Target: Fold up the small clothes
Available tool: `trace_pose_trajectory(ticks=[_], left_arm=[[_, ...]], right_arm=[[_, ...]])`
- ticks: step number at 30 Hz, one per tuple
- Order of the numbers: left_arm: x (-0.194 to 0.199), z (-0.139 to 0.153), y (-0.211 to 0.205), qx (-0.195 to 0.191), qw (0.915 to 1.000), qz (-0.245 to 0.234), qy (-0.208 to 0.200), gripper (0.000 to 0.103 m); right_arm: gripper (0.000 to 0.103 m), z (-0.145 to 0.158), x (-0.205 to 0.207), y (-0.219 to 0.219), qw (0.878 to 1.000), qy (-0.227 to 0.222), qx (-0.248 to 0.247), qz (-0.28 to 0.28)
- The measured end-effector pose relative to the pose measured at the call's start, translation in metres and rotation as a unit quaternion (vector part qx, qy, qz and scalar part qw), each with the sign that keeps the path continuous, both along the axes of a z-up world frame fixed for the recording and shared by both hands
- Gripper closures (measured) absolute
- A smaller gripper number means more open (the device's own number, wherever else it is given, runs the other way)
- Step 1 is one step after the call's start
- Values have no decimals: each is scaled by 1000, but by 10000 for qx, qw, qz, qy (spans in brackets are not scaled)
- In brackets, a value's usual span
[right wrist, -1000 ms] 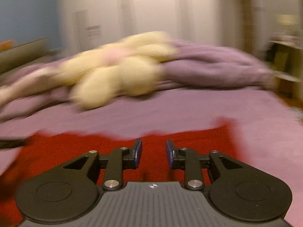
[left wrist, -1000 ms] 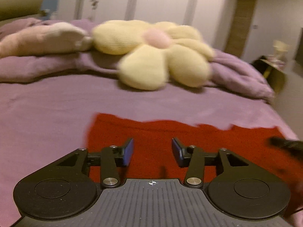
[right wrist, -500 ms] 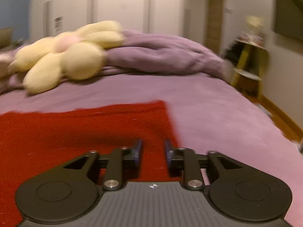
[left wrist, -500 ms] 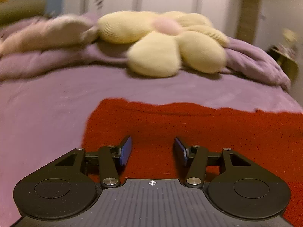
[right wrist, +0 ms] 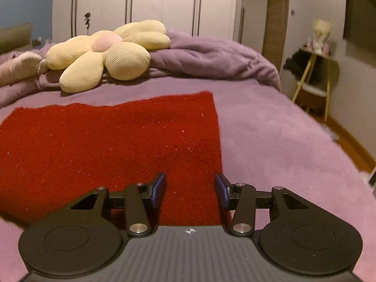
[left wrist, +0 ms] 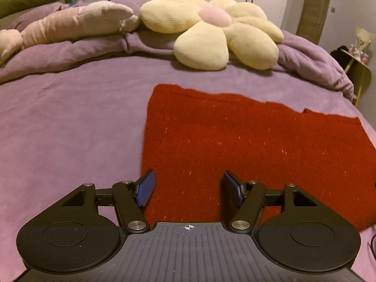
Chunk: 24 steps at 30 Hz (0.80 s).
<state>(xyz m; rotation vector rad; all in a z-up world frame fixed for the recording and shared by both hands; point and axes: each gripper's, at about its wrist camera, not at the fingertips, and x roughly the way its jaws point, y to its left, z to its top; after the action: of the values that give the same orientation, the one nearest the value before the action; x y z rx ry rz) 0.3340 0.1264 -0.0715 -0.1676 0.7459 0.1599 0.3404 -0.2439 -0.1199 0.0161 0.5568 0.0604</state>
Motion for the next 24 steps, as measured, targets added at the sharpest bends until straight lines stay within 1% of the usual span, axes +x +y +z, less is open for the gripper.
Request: trace_pose_trajectory(ticks=[1, 3, 4, 7, 10, 12, 14, 15, 17, 18, 20, 22, 24], left_arm=[[-3, 1, 1, -27, 10000, -5, 13, 33], [-7, 2, 2, -82, 9999, 15, 61, 33], [-9, 3, 3, -132, 9999, 23, 82, 33], [-19, 3, 6, -297, 9995, -33, 135, 33], [-29, 1, 10, -312, 9993, -38, 203, 34], [-33, 0, 16, -351, 9990, 42, 258, 33], [-40, -4, 23, -262, 9991, 142, 311, 32], [-43, -5, 27, -240, 9990, 173, 339, 28], [-51, -5, 35, -242, 9987, 276, 354, 26], [-54, -4, 38, -221, 9986, 324, 353, 24], [-63, -2, 46, -173, 9981, 479, 348, 20], [-70, -1, 51, -56, 9973, 643, 358, 18], [-74, 0, 50, 370, 9948, 855, 403, 21]], right_arm=[[58, 3, 3, -1, 10000, 50, 7, -43], [58, 11, 6, 3, 9998, 74, -135, -105], [58, 12, 2, 5, 9997, 101, -169, -128], [59, 17, -4, 4, 9998, 118, -78, -157], [59, 13, -11, 0, 9995, 245, -108, -178], [59, 7, -8, -1, 9984, 455, -274, -201], [59, 7, -10, -4, 9979, 449, -383, -273], [59, 9, -10, -4, 9965, 435, -584, -400], [59, 11, -13, 0, 9929, 347, -1002, -536], [59, 14, -16, -1, 9931, 343, -1002, -498], [59, 24, -26, -4, 9964, 288, -722, -331], [58, 34, -43, 0, 9987, 68, -487, -113], [57, 42, -59, 8, 9994, -96, -297, 124]])
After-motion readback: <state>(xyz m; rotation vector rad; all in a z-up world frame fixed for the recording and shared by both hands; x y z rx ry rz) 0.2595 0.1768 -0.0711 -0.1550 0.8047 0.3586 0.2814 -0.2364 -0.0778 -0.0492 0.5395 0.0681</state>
